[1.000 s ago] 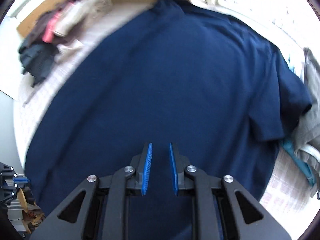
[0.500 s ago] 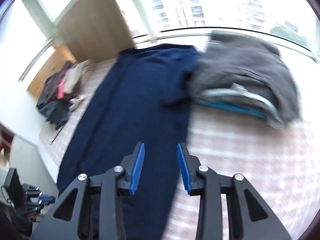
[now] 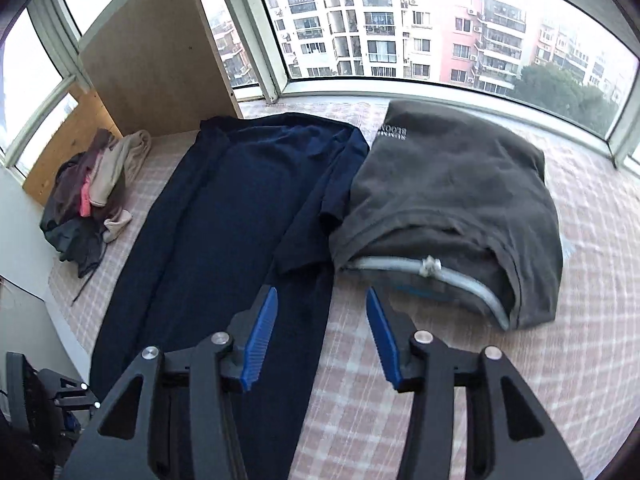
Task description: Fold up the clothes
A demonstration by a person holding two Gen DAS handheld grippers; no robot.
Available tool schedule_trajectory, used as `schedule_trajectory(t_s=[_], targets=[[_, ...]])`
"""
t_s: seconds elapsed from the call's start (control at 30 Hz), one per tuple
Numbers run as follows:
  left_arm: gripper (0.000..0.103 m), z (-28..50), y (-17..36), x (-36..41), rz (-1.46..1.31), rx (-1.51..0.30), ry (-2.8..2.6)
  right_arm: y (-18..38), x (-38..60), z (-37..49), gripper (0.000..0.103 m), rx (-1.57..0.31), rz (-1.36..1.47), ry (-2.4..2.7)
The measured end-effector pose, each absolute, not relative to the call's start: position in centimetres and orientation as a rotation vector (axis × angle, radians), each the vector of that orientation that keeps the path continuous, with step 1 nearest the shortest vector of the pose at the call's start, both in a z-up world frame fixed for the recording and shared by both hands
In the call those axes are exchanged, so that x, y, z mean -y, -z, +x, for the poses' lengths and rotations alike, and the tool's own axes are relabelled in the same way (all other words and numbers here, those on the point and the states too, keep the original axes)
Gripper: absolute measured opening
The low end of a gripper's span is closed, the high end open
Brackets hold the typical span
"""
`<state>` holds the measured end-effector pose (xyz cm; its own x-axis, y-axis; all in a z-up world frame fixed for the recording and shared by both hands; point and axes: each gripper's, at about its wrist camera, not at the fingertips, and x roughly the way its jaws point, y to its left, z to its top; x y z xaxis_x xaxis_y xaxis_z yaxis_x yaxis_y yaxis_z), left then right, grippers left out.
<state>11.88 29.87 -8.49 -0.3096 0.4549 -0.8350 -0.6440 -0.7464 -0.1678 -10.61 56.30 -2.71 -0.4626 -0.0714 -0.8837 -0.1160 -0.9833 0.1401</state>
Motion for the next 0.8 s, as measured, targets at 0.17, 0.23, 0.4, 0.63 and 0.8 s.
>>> schedule_trajectory(t_s=[0.17,0.23,0.4,0.63,0.8], targets=[[0.009,4.1,9.0,-33.6,-1.222,-0.313,-2.103,5.0,-56.3,-18.6,0.046,-0.181,-1.762,-2.603],[0.009,1.5,9.4,-34.5,-1.227,-0.304,-2.101,6.2,-56.1,-20.8,0.046,-0.144,-1.824,-2.569],[0.009,-3.6,10.6,-35.3,-1.292,-0.208,-2.080,8.4,-55.8,-23.3,0.046,-0.109,-1.944,-2.483],[0.013,-7.3,12.0,-36.2,-1.345,-0.295,-2.071,10.7,-54.5,-24.2,0.019,0.095,-1.980,-2.414],[0.016,-8.6,12.7,-36.4,-1.353,-0.315,-2.059,9.6,-57.3,-23.9,0.005,-0.102,-1.953,-2.484]])
